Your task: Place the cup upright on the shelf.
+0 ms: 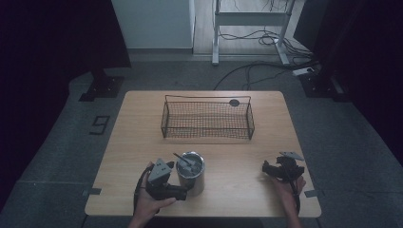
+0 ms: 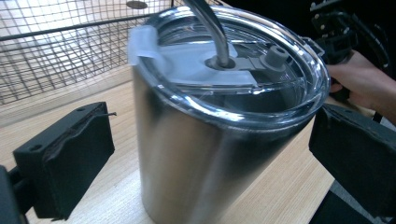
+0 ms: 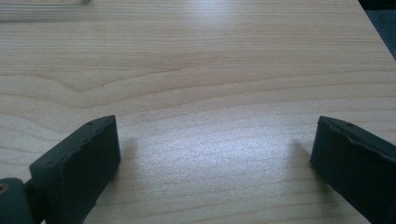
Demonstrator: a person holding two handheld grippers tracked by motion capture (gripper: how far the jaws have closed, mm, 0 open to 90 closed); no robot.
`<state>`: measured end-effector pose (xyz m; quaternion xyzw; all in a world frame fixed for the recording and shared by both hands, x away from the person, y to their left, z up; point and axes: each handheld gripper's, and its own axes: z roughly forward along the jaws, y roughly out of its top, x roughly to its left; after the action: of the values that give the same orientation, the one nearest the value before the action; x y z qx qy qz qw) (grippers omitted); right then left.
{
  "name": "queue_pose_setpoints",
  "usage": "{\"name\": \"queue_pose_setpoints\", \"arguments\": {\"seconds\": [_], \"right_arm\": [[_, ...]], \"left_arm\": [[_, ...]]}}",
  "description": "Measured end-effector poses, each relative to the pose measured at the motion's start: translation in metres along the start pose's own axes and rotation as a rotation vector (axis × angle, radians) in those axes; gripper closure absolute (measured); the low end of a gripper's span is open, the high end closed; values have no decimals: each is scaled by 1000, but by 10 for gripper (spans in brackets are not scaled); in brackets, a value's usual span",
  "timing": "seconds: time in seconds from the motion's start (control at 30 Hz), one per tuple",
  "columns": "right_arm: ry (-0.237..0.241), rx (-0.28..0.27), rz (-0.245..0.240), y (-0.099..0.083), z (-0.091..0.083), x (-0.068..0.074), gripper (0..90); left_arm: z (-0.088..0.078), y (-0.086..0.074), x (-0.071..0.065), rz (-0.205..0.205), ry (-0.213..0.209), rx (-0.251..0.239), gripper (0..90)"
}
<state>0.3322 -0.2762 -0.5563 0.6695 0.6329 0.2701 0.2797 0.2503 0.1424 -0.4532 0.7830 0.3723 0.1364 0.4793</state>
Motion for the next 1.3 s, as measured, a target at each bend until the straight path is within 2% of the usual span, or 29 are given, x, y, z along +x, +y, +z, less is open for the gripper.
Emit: {"name": "queue_pose_setpoints", "arguments": {"seconds": [0.37, 0.57, 0.83, 1.3], "right_arm": [[0, 0, 0, 0, 0, 0, 11], [-3, -1, 3, 0, 0, 0, 13], [-4, -4, 8, 0, 0, 0, 18], [-4, -4, 7, 0, 0, 0, 18]], "left_arm": [[15, 5, -3, 17, -2, 8, 0], [29, 6, -8, 28, 57, 6, 0], [43, 7, -9, 30, 82, 3, 5], [43, 5, -10, 68, 94, -19, 33]]}}
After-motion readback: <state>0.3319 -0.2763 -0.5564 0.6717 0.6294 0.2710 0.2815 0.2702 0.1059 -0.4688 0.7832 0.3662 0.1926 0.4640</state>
